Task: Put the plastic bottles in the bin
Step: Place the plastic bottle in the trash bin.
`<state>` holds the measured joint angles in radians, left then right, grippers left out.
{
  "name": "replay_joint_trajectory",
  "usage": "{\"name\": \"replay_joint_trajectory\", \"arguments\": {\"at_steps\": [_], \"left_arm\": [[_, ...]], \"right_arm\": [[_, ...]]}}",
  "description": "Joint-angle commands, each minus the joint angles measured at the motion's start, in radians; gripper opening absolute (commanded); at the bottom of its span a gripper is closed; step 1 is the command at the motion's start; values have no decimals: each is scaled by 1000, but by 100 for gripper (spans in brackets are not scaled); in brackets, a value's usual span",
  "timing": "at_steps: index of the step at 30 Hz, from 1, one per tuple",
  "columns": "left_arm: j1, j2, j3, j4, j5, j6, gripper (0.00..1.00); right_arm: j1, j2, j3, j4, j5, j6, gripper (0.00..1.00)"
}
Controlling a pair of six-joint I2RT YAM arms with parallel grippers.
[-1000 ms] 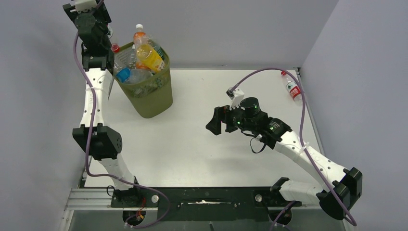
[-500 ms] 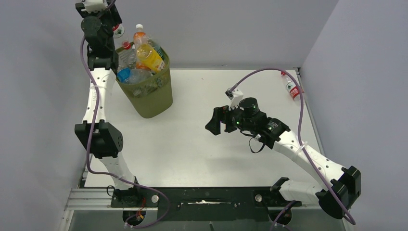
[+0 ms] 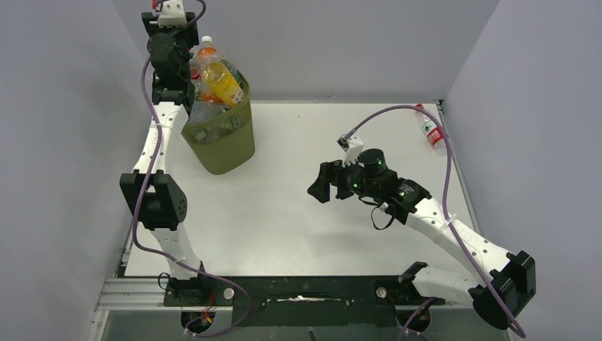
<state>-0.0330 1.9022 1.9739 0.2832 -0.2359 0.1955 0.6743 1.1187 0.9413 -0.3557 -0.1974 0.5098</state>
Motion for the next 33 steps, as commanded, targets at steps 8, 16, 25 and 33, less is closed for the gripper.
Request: {"name": "replay_joint_trajectory", "arguments": {"at_steps": [8, 16, 25, 33], "left_arm": [[4, -37, -30, 50, -36, 23, 18], [4, -43, -76, 53, -49, 40, 18], [5, -100, -214, 103, -48, 23, 19], [8, -103, -186, 27, -25, -6, 51]], "right_arm": [[-9, -28, -28, 67, -29, 10, 98], [-10, -28, -32, 68, -32, 8, 98], [-13, -28, -32, 73, -41, 7, 98], [-14, -26, -26, 67, -42, 3, 98]]}}
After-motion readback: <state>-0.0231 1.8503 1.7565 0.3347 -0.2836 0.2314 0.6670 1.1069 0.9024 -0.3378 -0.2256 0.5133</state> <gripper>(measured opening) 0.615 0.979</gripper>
